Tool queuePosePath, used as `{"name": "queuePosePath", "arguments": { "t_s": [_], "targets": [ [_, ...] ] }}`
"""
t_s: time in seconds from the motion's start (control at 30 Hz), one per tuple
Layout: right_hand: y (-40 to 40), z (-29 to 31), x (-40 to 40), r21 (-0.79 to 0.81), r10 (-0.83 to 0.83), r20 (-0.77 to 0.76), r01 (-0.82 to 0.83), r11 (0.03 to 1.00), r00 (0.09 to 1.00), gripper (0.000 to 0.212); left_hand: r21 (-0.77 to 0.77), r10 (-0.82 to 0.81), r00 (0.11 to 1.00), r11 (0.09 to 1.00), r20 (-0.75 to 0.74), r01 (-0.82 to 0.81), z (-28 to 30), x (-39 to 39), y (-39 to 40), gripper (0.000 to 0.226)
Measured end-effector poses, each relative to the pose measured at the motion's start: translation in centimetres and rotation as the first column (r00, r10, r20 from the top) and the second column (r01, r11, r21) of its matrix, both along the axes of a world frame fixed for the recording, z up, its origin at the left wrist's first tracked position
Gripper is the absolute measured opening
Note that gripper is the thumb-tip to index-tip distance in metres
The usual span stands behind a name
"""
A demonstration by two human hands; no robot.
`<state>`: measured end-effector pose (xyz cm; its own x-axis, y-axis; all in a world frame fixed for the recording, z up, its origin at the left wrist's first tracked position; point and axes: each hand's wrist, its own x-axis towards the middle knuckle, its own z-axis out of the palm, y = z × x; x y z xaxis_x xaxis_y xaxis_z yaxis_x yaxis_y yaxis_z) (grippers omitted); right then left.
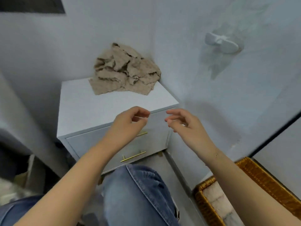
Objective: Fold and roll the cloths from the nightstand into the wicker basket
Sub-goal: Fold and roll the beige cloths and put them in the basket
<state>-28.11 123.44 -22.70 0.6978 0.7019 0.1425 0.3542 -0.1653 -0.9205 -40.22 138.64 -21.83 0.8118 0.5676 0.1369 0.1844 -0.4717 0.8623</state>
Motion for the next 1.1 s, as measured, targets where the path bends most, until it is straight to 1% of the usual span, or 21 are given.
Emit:
{"name": "queuePosePath", "arguments": {
  "t_s": [0.2,0.37,0.47,0.53,0.6,0.7,0.73,0.83,0.93,0.97,1.03,1.1],
  "targets": [
    [10.2,0.9,-0.5,-0.034,0.123,0.119,-0.120,0.992,0.985,0.021,0.078,0.157,0.987,0.985,-0.024,-0.155,-1.4,-2.8,8.9,0.020],
    [16.8,0.7,0.8,-0.163,0.219,0.258,-0.181,0.970,0.941,0.016,0.200,0.222,0.972,0.959,-0.078,-0.203,-3.0,-3.4,13.1,0.026],
    [20.5,0.8,2.9,-0.248,0.251,0.423,-0.155,0.956,0.871,0.020,0.200,0.247,0.965,0.953,-0.088,-0.226,-3.4,-2.8,15.6,0.030],
    [22.8,1.4,4.7,-0.284,0.278,0.500,-0.148,0.947,0.820,0.021,0.190,0.272,0.956,0.950,-0.109,-0.249,-3.8,-2.0,17.3,0.031],
    [24.9,2.3,6.7,-0.303,0.277,0.566,-0.116,0.946,0.776,0.023,0.153,0.293,0.950,0.949,-0.106,-0.275,-4.1,-0.7,18.7,0.032],
    [27.9,3.7,9.9,-0.300,0.227,0.699,-0.009,0.954,0.678,0.033,0.073,0.319,0.946,0.946,-0.059,-0.315,-4.2,1.5,19.6,0.034],
    [28.9,4.2,11.0,-0.290,0.201,0.707,0.018,0.957,0.678,0.038,0.036,0.321,0.946,0.947,-0.035,-0.320,-4.1,2.3,19.6,0.034],
    [31.7,5.5,13.6,-0.270,0.103,0.674,0.115,0.956,0.732,0.049,-0.043,0.304,0.952,0.952,0.038,-0.302,-3.8,4.2,19.4,0.034],
    [34.4,5.6,15.6,-0.311,0.085,0.695,0.193,0.931,0.714,0.054,-0.105,0.310,0.946,0.948,0.096,-0.300,-3.5,5.1,19.4,0.032],
    [35.0,5.5,16.0,-0.339,0.096,0.707,0.218,0.915,0.701,0.052,-0.120,0.315,0.942,0.946,0.111,-0.302,-3.4,5.2,19.4,0.032],
    [36.0,5.0,16.7,-0.374,0.096,0.731,0.279,0.884,0.676,0.041,-0.142,0.324,0.938,0.941,0.126,-0.307,-3.3,5.1,19.5,0.031],
    [36.4,4.6,17.0,-0.364,0.081,0.751,0.309,0.878,0.655,0.028,-0.159,0.332,0.935,0.937,0.124,-0.311,-3.2,4.7,19.7,0.031]
  ]
}}
